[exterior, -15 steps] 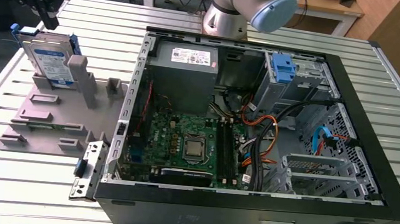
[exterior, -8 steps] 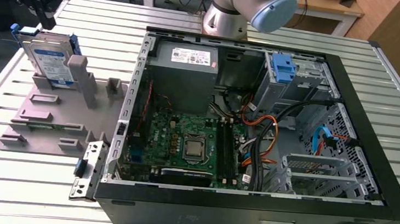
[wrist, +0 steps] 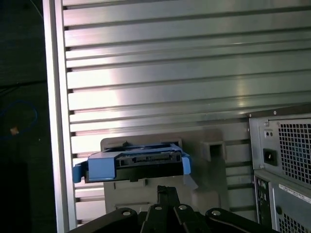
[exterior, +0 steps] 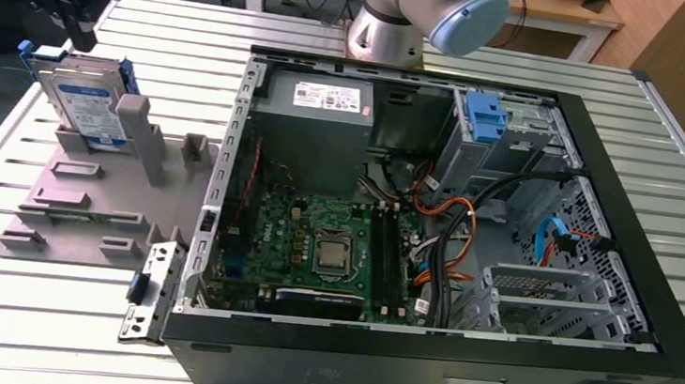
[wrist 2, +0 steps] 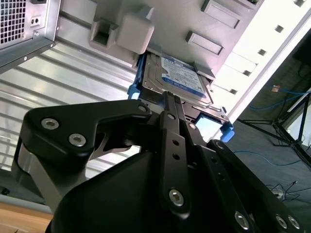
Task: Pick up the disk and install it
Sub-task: 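Reach for the disk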
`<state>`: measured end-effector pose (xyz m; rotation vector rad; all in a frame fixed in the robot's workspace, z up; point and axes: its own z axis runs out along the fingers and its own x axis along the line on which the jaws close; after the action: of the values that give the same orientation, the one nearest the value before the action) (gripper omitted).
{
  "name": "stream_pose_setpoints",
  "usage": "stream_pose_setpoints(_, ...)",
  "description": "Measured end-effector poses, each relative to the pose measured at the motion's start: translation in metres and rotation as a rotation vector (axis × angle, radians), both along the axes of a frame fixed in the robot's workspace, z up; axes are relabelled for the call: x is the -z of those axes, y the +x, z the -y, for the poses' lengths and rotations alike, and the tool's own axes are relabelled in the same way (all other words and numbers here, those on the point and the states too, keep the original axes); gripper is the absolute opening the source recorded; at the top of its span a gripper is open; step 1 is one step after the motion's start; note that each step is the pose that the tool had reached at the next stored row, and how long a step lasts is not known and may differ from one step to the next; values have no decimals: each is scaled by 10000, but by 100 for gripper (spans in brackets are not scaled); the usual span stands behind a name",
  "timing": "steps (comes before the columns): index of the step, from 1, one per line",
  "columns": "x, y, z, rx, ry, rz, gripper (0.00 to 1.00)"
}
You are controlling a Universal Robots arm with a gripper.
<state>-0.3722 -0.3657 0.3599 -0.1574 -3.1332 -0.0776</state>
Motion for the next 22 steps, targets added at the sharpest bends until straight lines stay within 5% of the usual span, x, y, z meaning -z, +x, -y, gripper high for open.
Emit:
stream_pose_setpoints(13, 61, -108, -79, -189, 30, 1, 11)
stream_pose_setpoints(22, 137, -200, -84, -500, 31, 0, 11)
